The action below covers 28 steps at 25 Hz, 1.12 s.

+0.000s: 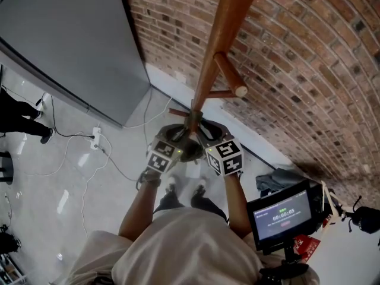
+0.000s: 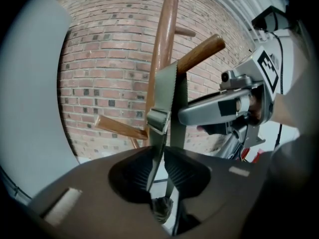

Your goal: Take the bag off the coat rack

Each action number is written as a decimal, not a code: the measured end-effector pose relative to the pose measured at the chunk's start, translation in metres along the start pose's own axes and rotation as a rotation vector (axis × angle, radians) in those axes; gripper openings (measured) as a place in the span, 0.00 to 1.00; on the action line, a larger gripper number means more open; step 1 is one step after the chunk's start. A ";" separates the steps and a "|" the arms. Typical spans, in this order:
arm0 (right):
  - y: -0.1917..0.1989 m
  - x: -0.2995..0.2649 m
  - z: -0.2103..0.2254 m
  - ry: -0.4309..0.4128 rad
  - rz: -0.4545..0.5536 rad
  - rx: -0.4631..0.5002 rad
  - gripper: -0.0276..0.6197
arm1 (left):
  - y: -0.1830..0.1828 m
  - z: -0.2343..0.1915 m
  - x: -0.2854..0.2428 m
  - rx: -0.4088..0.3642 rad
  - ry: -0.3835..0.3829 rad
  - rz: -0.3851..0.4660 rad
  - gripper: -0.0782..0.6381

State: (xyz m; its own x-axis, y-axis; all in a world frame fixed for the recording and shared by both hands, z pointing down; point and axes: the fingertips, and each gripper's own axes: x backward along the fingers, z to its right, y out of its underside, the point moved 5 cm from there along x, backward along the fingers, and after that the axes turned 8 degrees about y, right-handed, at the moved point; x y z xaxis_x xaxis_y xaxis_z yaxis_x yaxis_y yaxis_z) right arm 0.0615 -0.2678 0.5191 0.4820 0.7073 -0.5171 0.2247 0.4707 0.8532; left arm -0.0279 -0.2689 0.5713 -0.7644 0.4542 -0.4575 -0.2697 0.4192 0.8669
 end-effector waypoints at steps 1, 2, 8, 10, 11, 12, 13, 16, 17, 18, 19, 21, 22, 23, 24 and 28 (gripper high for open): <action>0.000 0.000 0.000 0.001 0.000 0.002 0.18 | 0.000 0.000 0.000 0.004 -0.001 -0.002 0.21; 0.000 0.001 -0.001 0.004 0.000 0.006 0.16 | 0.000 0.000 0.001 0.005 -0.001 -0.003 0.20; -0.001 0.004 0.003 0.004 -0.017 -0.055 0.06 | 0.000 0.001 0.002 -0.004 0.003 -0.015 0.14; -0.001 0.006 0.004 -0.010 -0.029 -0.074 0.06 | 0.000 0.001 0.004 0.009 0.007 -0.019 0.13; -0.001 0.007 0.004 -0.015 -0.033 -0.079 0.05 | 0.000 0.002 0.005 0.021 0.010 -0.018 0.13; -0.001 0.008 0.004 -0.019 -0.036 -0.081 0.05 | 0.001 0.002 0.006 0.031 0.013 -0.016 0.13; -0.002 0.010 0.003 -0.022 -0.038 -0.083 0.05 | 0.001 0.003 0.008 0.038 0.015 -0.016 0.13; -0.003 0.017 0.003 -0.030 -0.040 -0.089 0.05 | 0.002 0.007 0.013 0.050 0.018 -0.022 0.13; -0.004 0.019 0.003 -0.032 -0.040 -0.090 0.05 | 0.002 0.007 0.015 0.052 0.017 -0.025 0.13; -0.004 0.021 0.004 -0.034 -0.039 -0.092 0.05 | 0.003 0.008 0.016 0.054 0.014 -0.031 0.13; -0.005 0.023 0.004 -0.036 -0.039 -0.092 0.05 | 0.003 0.009 0.018 0.056 0.011 -0.037 0.13; -0.007 0.026 0.003 -0.041 -0.037 -0.089 0.05 | 0.003 0.012 0.019 0.050 0.012 -0.042 0.13; -0.008 0.028 0.002 -0.043 -0.037 -0.086 0.05 | 0.002 0.014 0.019 0.044 0.013 -0.042 0.13; -0.009 0.030 0.001 -0.046 -0.036 -0.083 0.05 | 0.001 0.015 0.021 0.039 0.012 -0.042 0.13; -0.009 0.032 0.000 -0.049 -0.035 -0.082 0.05 | 0.001 0.016 0.023 0.036 0.009 -0.041 0.13; -0.011 0.040 -0.004 -0.062 -0.027 -0.085 0.05 | -0.002 0.023 0.031 0.037 0.015 -0.022 0.13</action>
State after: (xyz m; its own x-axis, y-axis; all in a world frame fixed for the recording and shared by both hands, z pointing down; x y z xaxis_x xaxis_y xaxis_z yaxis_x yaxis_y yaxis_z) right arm 0.0747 -0.2431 0.4886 0.5287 0.6609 -0.5326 0.1670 0.5342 0.8287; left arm -0.0379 -0.2380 0.5504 -0.7672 0.4329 -0.4732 -0.2647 0.4583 0.8485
